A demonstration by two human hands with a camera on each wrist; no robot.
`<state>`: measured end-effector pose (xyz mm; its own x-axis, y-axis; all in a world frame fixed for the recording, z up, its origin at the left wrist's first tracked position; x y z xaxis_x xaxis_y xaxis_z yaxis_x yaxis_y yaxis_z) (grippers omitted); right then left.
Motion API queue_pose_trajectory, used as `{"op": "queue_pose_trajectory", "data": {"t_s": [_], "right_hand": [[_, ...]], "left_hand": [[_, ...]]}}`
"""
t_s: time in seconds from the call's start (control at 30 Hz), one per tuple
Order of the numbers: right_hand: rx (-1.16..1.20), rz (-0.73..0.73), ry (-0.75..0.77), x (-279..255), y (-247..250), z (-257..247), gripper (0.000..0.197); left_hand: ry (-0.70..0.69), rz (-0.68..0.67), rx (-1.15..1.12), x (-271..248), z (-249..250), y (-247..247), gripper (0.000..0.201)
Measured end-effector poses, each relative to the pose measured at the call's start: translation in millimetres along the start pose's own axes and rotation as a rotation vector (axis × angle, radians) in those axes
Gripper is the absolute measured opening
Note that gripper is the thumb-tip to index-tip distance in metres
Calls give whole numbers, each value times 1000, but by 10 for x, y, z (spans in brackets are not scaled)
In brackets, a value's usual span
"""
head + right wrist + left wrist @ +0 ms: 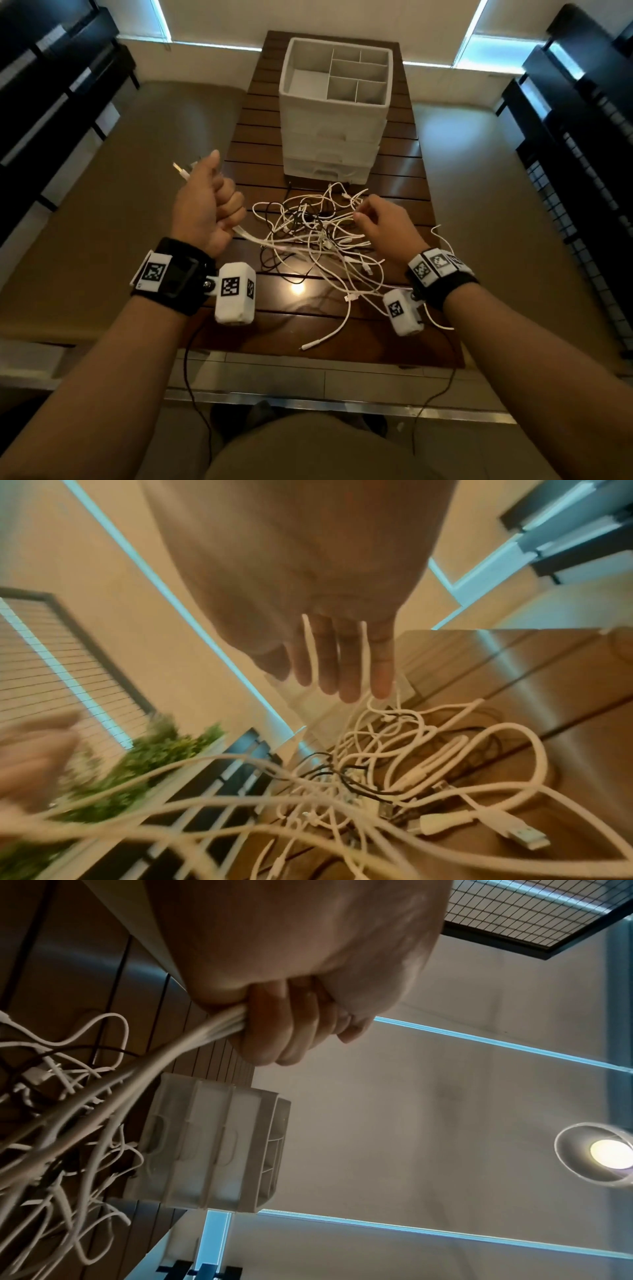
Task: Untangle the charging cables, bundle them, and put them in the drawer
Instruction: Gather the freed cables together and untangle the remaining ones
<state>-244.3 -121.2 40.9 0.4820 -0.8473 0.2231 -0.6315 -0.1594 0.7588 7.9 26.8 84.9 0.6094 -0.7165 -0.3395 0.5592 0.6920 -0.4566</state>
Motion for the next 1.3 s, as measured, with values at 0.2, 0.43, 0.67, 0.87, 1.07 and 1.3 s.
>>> {"op": "queue_pose_trajectory", "data": {"t_s": [0.2, 0.43, 0.67, 0.87, 1.07, 1.3], "right_hand": [[-205, 71, -79, 448, -198, 124, 27], [-355, -212, 48, 800, -383, -36, 18], [60, 119, 271, 1272, 341, -1026, 18], [157, 359, 387, 1377, 862, -1448, 16], [-41, 52, 372, 1252, 758, -1385, 36], [229, 470, 512, 1034, 1378, -1712, 13]], "left_hand": [[99, -61, 114, -74, -173, 41, 54], [107, -15, 124, -52, -262, 111, 51], [86, -4, 126, -41, -237, -17, 49], [38, -46, 142, -56, -144, -257, 42], [-71, -93, 126, -55, -37, -503, 26], [-131, -195, 142, -138, 107, -752, 42]]}}
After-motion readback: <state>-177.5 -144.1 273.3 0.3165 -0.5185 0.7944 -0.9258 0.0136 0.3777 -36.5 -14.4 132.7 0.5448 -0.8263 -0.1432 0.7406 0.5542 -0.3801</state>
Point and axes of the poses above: each hand's wrist, its own x-axis towards the middle knuckle, its own y-axis out of the back of the hand, z = x × y, the point moved 5 cm from there along x, towards the middle knuckle, and after that the axes turned 10 degrees about z, right-handed, at the moved point
